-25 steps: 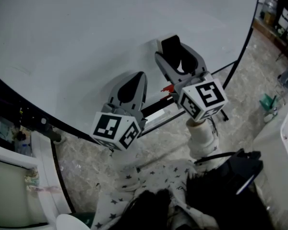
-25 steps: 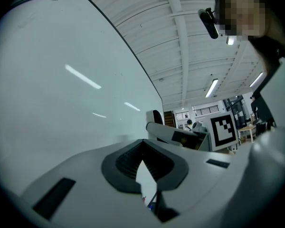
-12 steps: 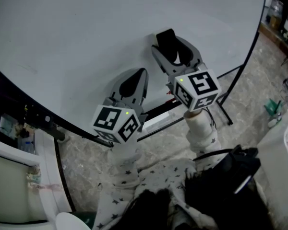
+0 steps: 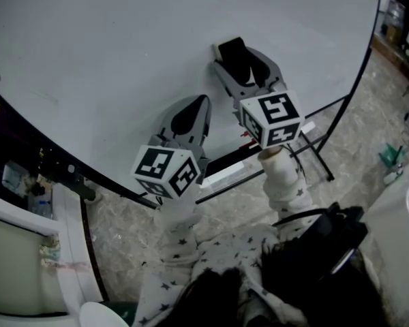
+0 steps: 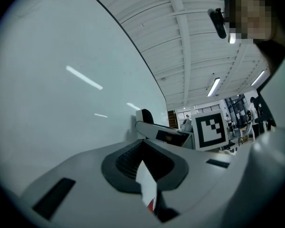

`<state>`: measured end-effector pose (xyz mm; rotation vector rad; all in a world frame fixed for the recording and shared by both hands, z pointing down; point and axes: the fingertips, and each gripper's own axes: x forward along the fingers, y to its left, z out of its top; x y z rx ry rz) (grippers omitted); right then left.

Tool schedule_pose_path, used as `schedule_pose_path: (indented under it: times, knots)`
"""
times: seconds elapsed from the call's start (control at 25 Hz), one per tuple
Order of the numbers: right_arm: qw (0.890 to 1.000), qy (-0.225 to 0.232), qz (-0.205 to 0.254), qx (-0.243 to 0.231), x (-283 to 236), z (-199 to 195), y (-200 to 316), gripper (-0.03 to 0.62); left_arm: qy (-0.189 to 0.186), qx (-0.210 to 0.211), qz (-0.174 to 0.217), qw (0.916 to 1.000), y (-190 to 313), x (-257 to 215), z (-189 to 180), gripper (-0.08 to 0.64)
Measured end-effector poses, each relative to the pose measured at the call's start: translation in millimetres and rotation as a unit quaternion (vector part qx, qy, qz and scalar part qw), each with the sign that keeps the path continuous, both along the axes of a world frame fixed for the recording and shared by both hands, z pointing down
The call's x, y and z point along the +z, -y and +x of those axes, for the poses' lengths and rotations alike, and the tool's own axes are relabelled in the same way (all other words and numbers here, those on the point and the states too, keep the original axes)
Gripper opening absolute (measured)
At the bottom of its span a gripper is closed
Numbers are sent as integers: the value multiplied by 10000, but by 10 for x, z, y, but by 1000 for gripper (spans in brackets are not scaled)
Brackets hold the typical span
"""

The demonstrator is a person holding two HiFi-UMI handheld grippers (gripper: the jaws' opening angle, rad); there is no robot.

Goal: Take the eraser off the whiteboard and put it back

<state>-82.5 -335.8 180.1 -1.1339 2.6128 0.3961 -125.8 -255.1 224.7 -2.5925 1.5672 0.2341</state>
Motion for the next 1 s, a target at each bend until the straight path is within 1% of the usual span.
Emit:
schedule_pose_path:
  times: [0.32,0.48,0.56,0.64,0.84,1.0]
  knots:
    - [9998,-69,-24,204,27,6,50,259,35,-23,-94,9999,44,54,-6,1]
    - [9992,-214,84,325,48,-28,69,259,-1,-50,-142,9999,84,81,-64,2]
    - [9985,-300,222,400,51,-61,86,259,-23,-38,-164,9999,115,100,-91,2]
    - [9981,-281,328,435,42,-78,87,259,-36,-17,-179,9998,125,114,-95,2]
    - [9976,-148,372,563,49,-73,89,261,-75,12,-209,9998,116,136,-99,1]
    - [9969,-155,440,638,46,-54,89,262,-108,0,-225,9997,106,164,-116,0]
